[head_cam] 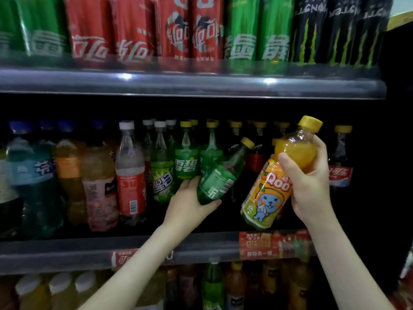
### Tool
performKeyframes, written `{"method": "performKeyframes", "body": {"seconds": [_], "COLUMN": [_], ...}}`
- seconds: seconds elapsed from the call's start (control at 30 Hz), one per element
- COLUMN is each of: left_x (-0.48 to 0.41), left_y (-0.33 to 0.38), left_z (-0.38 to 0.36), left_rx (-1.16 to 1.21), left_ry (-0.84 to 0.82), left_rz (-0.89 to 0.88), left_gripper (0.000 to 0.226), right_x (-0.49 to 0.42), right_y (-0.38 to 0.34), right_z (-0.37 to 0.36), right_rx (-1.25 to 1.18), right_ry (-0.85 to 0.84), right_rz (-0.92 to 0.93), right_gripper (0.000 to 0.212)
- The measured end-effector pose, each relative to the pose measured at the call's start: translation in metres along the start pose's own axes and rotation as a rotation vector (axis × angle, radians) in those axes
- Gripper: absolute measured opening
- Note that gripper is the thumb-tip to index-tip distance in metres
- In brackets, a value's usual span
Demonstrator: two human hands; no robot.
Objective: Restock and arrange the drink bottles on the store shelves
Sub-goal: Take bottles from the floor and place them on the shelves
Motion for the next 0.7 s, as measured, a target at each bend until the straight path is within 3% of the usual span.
{"method": "performKeyframes", "body": {"seconds": [0.1,0.2,0.57,0.7], "left_x": [0.001,0.000,-0.016,-0.011], "left_y": [-0.027,-0.039,-0.024,-0.016], "left_z": [0.001,-0.006,-0.030,-0.024], "left_rx": [0.211,0.264,0.317,0.316], "left_ry": [0.093,0.102,-0.014,-0.051], "left_rz": [0.180,0.262,0.199,0.128], "left_gripper": [0.083,0.090,0.082,0.069], "right_x": [-0.002,-0.001,0.005,0.005], "right_y": [0.007,0.016,0.050,0.054], "right_z": [-0.005,-0.014,-0.048,-0.045], "right_rx": [0.008,0.047,0.156,0.171], "right_ry": [-0.001,-0.027,-0.127,-0.101], "right_rz": [-0.021,-0.031,-0.063,-0.077], "right_gripper": [0.057,0.056,0.059,0.061]}}
Point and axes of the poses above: each hand's wrist, its own x-axis away from the middle knuckle, its own z-axis out of the back of the hand, y = z × x, the point moved 10 cm from there along -x, towards the middle knuckle, and after that the axes turned 1 degree about x, right-handed, at the moved point
